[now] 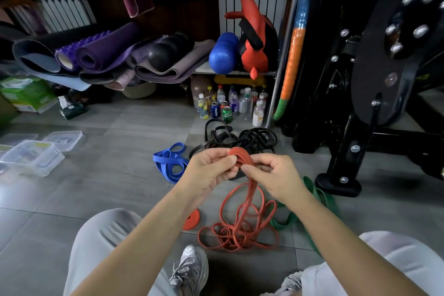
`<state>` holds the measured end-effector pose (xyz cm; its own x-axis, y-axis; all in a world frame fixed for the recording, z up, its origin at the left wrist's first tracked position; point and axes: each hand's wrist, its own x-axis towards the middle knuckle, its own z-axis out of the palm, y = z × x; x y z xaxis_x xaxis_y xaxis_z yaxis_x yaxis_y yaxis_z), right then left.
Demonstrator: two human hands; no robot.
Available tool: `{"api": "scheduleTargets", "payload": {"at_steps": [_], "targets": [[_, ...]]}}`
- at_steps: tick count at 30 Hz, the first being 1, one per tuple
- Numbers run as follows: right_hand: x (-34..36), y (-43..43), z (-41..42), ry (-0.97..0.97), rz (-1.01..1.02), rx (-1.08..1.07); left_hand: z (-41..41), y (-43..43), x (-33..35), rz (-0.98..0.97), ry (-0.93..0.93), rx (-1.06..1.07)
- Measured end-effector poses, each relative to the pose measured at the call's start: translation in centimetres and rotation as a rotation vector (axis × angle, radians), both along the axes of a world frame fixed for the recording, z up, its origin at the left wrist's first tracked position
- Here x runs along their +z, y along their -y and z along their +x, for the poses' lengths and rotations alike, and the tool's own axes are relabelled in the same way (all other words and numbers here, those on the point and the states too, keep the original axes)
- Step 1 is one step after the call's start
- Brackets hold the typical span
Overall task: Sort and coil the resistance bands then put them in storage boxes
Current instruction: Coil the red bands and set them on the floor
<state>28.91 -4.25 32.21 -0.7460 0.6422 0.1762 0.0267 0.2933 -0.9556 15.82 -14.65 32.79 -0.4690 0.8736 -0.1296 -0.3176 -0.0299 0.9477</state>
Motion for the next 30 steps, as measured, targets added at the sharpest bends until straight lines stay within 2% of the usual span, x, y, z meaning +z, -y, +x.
{"api": "scheduleTargets", "payload": {"at_steps": [1,4,6,8,9,12,16,21,26,30], "targets": [[-0.1,-0.2,0.0,0.072,0.095,-0.004,-0.2,0.1,-0.1,-0.069,-0.144,-0.003],[-0.3,-1.0,0.2,0.323,0.450,0.060,-1.1,0.1,0.3,-0.335,-0.970,-0.091],[-0.3,-0.9,-0.1,0.435,0.623,0.138,-1.1,-0.3,0.5,-0.420,-1.393,-0.223],[0.0,-0.5,-0.7,0.484,0.709,0.187,-0.6,-0.7,0.9,-0.442,-1.607,-0.316],[0.0,-0.3,-0.9,0.481,0.728,0.182,-0.5,-0.9,1.0,-0.443,-1.642,-0.318],[0.2,-0.4,-0.7,0.420,0.667,0.079,-1.1,-1.0,1.5,-0.429,-1.535,-0.238],[-0.2,-0.7,0.0,0.341,0.387,0.018,-1.1,-0.5,1.8,-0.404,-1.300,-0.192],[-0.7,-0.3,0.7,0.124,-0.046,0.116,-1.0,0.6,1.5,-0.268,-0.806,-0.114],[-1.2,1.0,0.3,-0.090,-0.193,0.027,0.4,0.9,0.1,-0.107,-0.338,-0.010],[-2.0,1.8,0.0,-0.150,-0.327,-0.058,1.2,0.8,-0.7,0.001,0.054,0.033]]}}
